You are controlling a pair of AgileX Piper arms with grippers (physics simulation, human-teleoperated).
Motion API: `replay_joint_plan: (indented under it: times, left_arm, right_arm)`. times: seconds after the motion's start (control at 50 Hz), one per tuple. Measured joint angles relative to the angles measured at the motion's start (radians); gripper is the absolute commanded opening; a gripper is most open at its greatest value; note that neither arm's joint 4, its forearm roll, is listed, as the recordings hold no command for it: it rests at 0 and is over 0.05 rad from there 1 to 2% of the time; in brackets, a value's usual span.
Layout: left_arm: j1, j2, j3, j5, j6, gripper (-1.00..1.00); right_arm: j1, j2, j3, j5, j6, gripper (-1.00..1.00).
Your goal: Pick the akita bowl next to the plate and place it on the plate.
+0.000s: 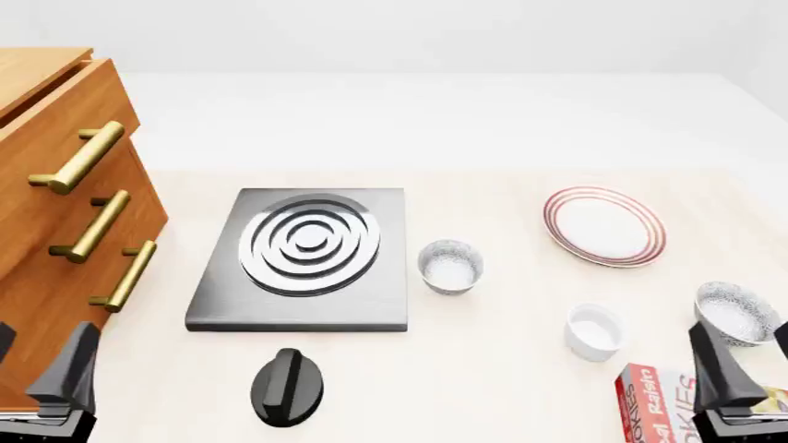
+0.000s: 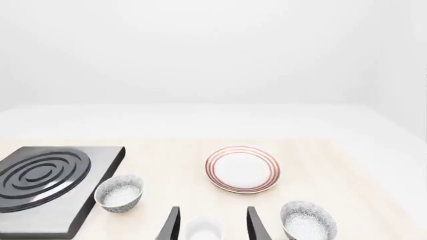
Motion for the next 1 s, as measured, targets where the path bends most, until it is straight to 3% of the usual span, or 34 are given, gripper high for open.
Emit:
replay_joint_plan:
  times: [0.26,0.6,1.0]
  left_arm:
    - [0.0,0.003,-0.002,-0.001,0.0,1.0]
    - [0.0,0.004,-0.002,-0.001,0.0,1.0]
    - [0.0,0.004,-0.003,-0.001,0.0,1.0]
  right_arm:
    - [-0.017,0.016,-0.052,0.048,0.021,1.0]
    - [-0.034,0.178,-0.195,0.115,0.007,1.0]
    - [-0.068,0.391,-0.355,0.162,-0.1,1.0]
